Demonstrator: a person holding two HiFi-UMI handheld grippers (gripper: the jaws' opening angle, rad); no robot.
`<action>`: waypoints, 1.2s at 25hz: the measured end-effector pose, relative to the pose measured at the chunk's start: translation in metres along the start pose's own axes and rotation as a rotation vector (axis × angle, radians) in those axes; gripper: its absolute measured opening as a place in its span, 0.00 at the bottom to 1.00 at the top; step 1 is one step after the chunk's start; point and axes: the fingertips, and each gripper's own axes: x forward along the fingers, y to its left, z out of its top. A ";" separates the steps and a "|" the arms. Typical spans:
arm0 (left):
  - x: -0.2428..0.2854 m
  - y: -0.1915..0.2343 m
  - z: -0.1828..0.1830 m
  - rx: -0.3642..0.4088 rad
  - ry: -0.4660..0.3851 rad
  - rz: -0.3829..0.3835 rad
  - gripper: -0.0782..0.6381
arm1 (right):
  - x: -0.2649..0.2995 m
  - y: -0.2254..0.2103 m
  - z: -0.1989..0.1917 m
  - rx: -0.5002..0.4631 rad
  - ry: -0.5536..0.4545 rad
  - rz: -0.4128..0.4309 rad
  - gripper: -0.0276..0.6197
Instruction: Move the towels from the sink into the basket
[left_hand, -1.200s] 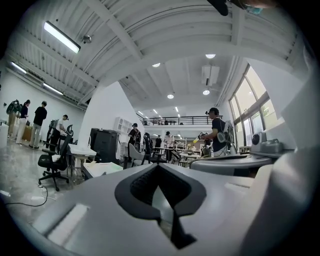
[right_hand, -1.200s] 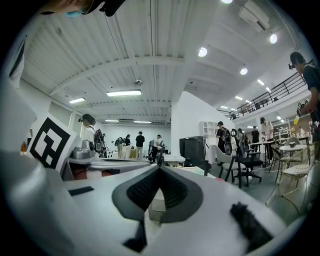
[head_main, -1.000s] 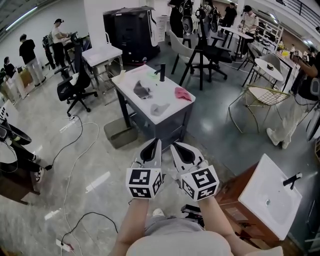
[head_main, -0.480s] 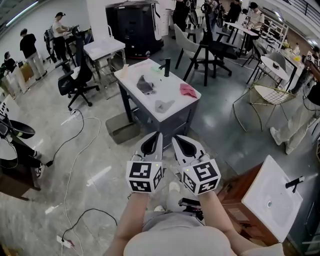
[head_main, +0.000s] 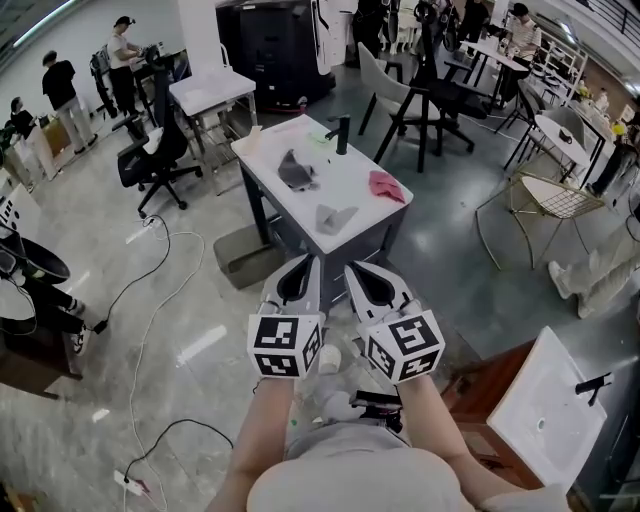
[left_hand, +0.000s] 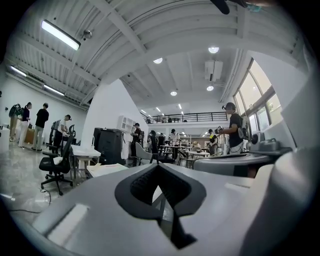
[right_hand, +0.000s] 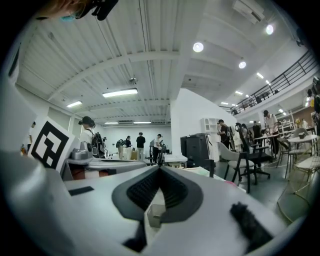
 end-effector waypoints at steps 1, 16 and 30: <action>0.006 0.004 -0.001 0.000 0.004 0.001 0.11 | 0.006 -0.002 -0.001 -0.001 0.002 0.004 0.07; 0.099 0.053 -0.017 -0.009 0.061 -0.014 0.11 | 0.091 -0.072 -0.019 0.044 0.031 -0.016 0.07; 0.187 0.106 -0.033 -0.020 0.138 -0.033 0.11 | 0.184 -0.133 -0.035 0.052 0.117 -0.017 0.07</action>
